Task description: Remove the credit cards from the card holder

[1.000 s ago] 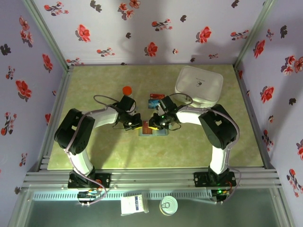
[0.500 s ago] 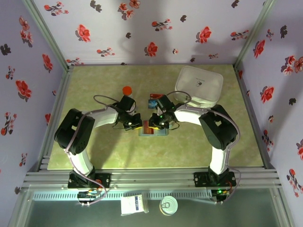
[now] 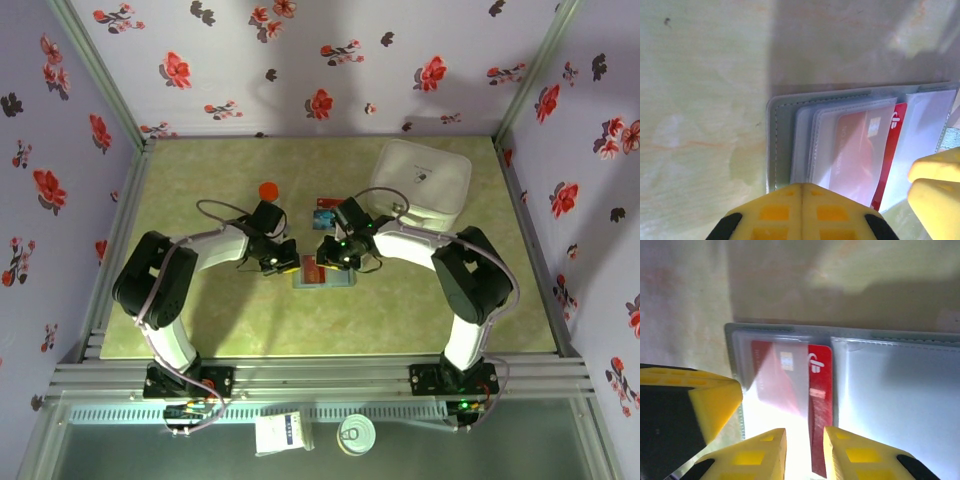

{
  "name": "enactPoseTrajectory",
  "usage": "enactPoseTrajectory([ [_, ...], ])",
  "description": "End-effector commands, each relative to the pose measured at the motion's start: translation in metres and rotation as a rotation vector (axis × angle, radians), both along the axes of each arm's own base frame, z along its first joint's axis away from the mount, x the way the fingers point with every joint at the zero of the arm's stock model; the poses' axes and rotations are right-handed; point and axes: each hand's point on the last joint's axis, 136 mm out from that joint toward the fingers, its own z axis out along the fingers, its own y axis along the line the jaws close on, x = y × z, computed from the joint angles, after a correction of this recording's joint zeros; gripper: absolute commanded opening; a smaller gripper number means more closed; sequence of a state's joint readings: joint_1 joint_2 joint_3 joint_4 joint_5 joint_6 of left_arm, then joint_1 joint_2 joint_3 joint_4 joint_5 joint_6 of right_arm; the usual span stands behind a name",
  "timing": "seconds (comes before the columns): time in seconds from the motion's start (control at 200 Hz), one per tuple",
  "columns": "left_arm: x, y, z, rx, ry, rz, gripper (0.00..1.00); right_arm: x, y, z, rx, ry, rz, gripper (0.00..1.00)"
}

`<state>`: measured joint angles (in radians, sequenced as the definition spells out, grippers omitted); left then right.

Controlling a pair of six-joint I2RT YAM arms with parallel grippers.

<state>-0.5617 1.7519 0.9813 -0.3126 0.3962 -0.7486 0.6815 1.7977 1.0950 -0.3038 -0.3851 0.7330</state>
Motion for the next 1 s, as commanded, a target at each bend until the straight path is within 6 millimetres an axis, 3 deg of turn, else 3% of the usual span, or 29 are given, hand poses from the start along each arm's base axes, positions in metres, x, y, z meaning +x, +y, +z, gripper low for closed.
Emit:
enactPoseTrajectory([
  [0.0, 0.005, -0.008, 0.023, -0.010, -0.049, -0.028, 0.02, 0.003, 0.000, 0.013, 0.012, -0.034, -0.002, 0.27],
  [0.195, 0.001, -0.018, 0.013, 0.003, -0.029, -0.053, 0.00, 0.005, -0.004, 0.011, 0.019, -0.022, -0.011, 0.27],
  [0.655, -0.004, -0.009, -0.011, 0.063, 0.010, -0.060, 0.00, 0.003, -0.003, -0.008, 0.050, 0.034, -0.010, 0.27],
  [0.995, -0.007, -0.004, -0.016, 0.086, 0.018, -0.059, 0.00, 0.000, -0.001, -0.023, 0.070, 0.074, -0.005, 0.27],
])
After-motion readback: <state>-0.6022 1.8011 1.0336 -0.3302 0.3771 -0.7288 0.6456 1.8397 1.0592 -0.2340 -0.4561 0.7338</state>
